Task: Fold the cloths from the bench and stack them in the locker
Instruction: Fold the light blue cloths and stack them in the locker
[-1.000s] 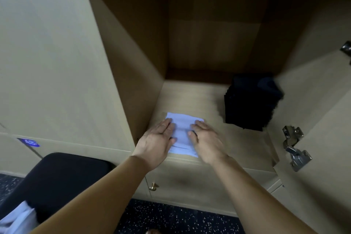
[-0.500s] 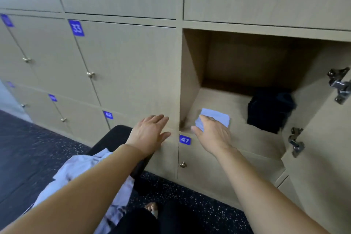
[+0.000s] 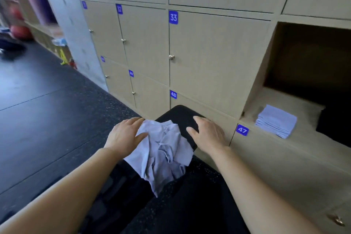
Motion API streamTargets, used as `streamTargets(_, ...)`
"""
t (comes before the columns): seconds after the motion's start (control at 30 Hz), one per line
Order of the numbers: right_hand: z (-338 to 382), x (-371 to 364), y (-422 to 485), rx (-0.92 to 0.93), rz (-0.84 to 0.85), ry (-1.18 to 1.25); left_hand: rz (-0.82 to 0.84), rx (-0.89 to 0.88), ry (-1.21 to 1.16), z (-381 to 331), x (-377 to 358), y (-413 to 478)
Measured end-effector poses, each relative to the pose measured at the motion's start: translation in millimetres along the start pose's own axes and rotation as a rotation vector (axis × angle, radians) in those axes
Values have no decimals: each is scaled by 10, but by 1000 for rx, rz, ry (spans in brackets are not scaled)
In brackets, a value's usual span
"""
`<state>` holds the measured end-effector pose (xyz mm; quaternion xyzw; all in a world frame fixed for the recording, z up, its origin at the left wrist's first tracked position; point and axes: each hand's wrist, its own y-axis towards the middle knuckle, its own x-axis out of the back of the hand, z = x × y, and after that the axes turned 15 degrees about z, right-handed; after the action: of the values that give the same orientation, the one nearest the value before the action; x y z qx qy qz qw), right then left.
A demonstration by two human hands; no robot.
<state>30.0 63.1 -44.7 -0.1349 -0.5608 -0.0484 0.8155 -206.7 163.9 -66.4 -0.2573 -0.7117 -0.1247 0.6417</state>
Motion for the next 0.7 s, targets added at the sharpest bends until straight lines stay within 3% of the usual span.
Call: streamTargets(0.7, 546, -1526, 704, 263, 205, -16, 181, 217, -143, 1040, -1257, 158)
